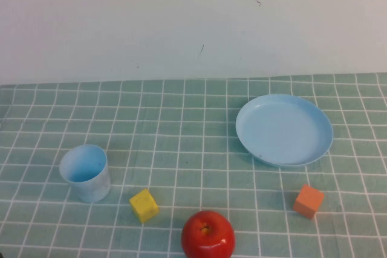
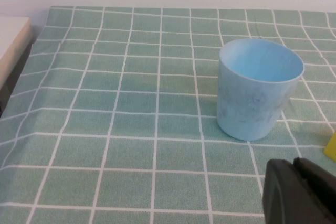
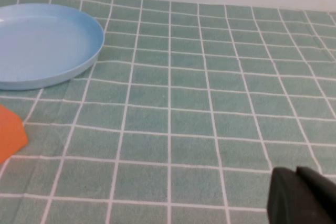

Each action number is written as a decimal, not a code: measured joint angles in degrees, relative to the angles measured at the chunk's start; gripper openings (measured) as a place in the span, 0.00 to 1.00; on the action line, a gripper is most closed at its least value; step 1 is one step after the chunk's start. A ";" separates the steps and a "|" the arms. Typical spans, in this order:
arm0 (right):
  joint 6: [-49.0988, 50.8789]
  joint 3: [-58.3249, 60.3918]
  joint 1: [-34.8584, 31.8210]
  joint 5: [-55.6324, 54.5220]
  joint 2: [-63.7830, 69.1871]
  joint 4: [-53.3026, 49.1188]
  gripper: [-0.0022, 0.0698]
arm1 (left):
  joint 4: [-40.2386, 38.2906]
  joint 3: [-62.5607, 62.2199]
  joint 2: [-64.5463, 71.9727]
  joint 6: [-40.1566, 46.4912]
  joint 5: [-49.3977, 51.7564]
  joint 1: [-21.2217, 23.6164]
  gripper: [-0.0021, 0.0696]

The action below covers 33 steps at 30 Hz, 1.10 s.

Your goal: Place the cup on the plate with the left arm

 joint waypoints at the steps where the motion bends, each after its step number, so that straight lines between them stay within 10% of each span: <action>1: 0.00 0.00 0.00 0.00 0.00 0.00 0.03 | 0.00 0.00 0.00 0.00 0.00 0.00 0.03; 33: 0.00 0.00 0.00 0.00 0.00 0.00 0.03 | -0.24 0.12 0.00 0.01 -14.61 0.00 0.03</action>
